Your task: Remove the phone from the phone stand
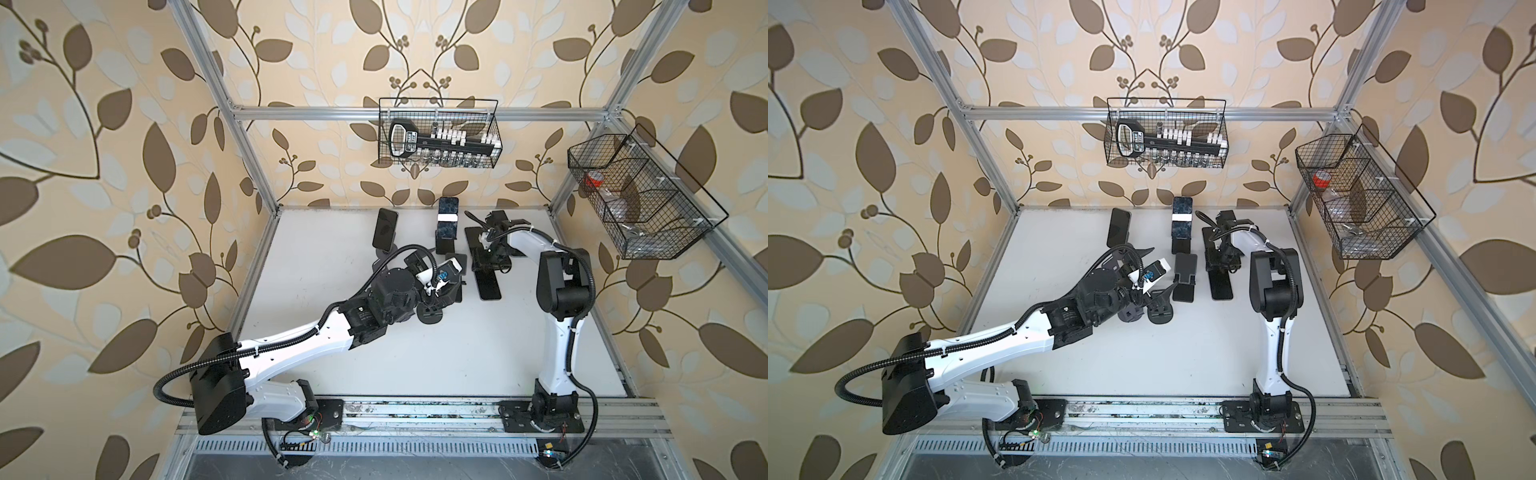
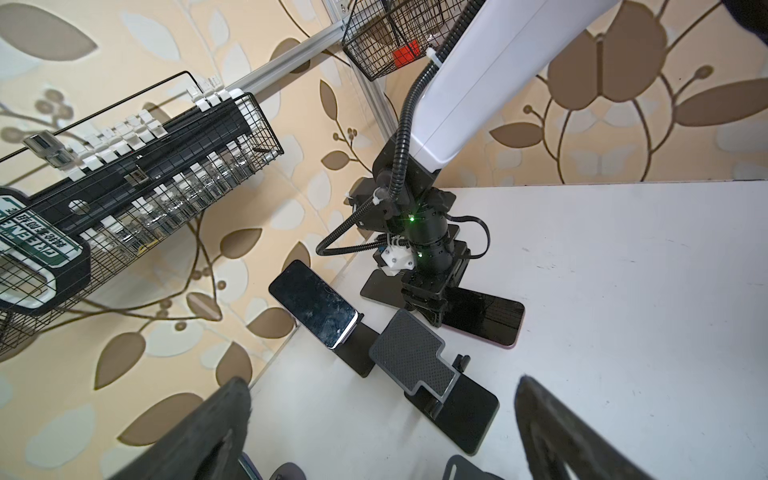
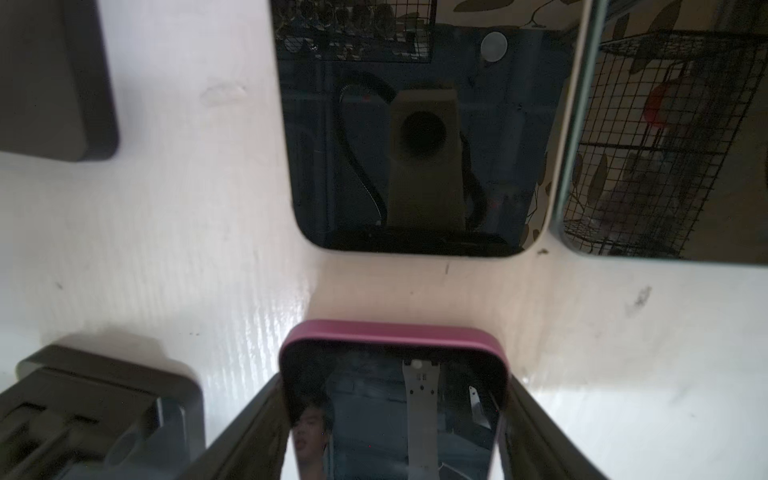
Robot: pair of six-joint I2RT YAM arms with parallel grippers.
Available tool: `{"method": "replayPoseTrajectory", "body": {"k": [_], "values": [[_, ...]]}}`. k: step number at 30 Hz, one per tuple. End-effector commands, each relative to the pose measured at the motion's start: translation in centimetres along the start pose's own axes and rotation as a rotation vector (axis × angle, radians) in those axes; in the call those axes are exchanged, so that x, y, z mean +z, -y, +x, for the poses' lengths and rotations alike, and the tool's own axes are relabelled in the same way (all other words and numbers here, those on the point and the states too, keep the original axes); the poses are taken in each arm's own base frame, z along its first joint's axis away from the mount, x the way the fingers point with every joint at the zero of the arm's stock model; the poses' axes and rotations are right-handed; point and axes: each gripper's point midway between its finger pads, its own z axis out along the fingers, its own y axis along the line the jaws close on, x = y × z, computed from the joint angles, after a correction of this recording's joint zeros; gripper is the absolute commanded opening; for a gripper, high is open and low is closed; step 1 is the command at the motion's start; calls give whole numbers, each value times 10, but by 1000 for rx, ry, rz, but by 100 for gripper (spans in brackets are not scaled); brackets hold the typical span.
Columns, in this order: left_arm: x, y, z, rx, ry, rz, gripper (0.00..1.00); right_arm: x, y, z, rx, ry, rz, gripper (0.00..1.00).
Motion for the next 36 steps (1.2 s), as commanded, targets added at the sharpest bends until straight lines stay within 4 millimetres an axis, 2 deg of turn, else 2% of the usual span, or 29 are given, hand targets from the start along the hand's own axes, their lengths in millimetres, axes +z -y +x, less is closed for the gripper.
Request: {"method": "replayPoseTrajectory", "body": {"k": [1,9,13,18,36], "values": [[-2,-1,-14,13,54,-13,99,9,-2,1,14,-28,-17,9],[-2,-1,-13,15,53,-12,99,11,-1,0,14,-30,-12,15],[-2,-1,-13,15,53,-13,99,10,-1,-2,10,-24,-9,23],[-2,-1,-12,16,48,-12,99,9,-2,-4,4,-26,-16,37],[-7,-7,-17,60,58,-35,99,2,-3,-9,24,-24,-21,56]]}}
